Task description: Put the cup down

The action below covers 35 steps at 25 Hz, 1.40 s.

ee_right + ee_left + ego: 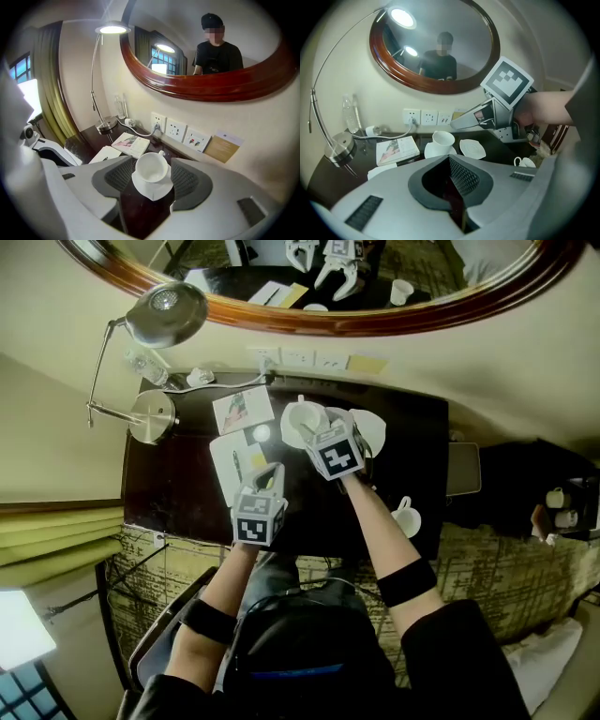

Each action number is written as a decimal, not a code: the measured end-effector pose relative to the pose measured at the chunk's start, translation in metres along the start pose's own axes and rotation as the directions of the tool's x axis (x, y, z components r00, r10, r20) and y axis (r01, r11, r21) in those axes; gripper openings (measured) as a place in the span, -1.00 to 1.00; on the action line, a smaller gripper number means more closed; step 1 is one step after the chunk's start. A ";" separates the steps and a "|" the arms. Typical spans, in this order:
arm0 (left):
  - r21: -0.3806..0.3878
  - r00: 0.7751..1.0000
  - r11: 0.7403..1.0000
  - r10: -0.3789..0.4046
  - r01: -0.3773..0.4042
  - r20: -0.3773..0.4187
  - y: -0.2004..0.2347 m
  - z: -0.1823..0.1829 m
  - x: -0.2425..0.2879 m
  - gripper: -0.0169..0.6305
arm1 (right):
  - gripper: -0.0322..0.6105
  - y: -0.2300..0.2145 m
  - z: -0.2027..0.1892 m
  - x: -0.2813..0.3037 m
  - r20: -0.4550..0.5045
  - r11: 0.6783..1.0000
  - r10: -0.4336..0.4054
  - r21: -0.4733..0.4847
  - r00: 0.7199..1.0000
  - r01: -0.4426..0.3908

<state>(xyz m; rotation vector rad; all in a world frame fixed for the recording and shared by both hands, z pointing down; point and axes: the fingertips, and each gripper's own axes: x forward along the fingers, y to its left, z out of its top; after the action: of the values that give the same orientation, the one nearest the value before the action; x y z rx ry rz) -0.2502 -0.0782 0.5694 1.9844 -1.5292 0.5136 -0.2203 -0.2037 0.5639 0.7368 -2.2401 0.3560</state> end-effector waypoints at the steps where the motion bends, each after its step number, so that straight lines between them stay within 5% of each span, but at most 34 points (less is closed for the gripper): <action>1: 0.001 1.000 1.000 0.000 0.000 0.006 -0.006 0.002 -0.004 -0.93 | -0.18 0.000 0.000 -0.011 0.013 1.000 0.001 0.001 1.000 -0.001; 10: 0.021 0.998 1.000 0.002 -0.003 0.064 -0.065 0.006 -0.036 -0.93 | -0.89 -0.005 -0.020 -0.108 0.116 1.000 -0.014 0.010 0.993 0.013; 22: 0.046 0.995 0.999 -0.006 0.001 0.100 -0.133 -0.001 -0.068 -0.93 | -0.90 -0.018 -0.080 -0.205 0.182 0.999 -0.039 0.034 0.983 0.033; 35: 0.112 0.992 0.993 -0.038 0.024 0.123 -0.189 -0.004 -0.071 -0.93 | -0.90 -0.065 -0.158 -0.264 0.153 0.992 -0.090 0.106 0.984 0.074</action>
<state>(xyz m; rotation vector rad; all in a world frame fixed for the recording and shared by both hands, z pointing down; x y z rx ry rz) -0.0873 0.0106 0.4897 2.1582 -1.5719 0.4782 0.0565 -0.0782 0.4834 0.9362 -2.3443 0.3833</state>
